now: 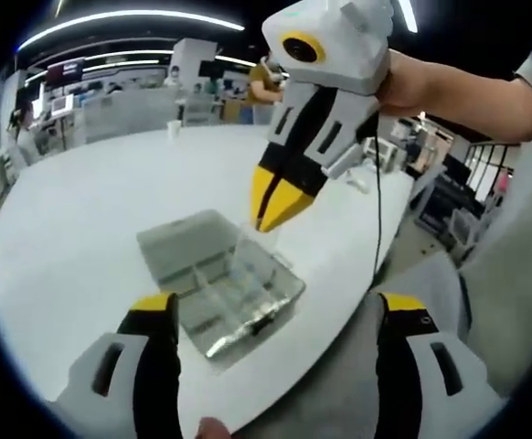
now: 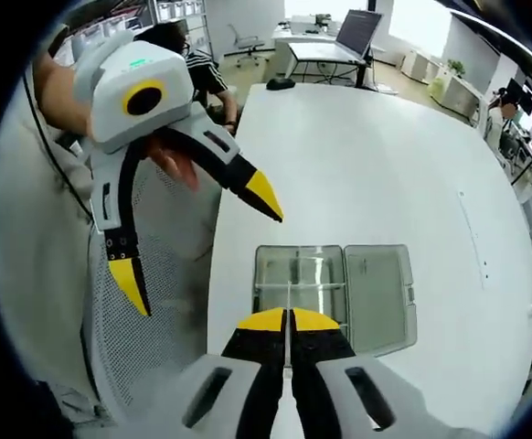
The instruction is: Insert the divider into the dual guide fixture by aligning both edges with the guide slots and pushing it downward to the bottom, including one-sided entry, uneven engagement, binding, and posture correction.
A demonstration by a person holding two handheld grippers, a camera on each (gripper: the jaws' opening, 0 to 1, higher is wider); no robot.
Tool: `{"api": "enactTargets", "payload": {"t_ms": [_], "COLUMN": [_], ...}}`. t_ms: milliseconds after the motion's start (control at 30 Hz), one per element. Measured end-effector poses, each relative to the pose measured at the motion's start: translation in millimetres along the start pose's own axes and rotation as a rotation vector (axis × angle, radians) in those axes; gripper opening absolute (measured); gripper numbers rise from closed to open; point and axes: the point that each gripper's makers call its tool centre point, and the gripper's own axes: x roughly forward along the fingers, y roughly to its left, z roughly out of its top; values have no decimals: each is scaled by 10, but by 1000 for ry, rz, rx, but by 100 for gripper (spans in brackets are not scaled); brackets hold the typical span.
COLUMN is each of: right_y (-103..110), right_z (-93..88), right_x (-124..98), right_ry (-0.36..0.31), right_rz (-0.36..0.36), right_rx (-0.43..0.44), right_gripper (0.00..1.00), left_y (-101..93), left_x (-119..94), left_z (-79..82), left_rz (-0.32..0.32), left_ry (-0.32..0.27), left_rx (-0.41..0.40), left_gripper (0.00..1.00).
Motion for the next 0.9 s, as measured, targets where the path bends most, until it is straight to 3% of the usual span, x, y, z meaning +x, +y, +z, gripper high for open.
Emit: {"api": "enactTargets", "payload": {"t_ms": [900], "right_y": [-56], "right_z": [-43], "right_x": [218], "right_ry": [36], "right_rz": [30], "right_rx": [-34], "right_gripper": [0], "left_y": [148], "left_x": [67], "left_z": [-77], "left_rz": [19], "left_ry": [22], "left_rx": [-49], "left_gripper": [92]}}
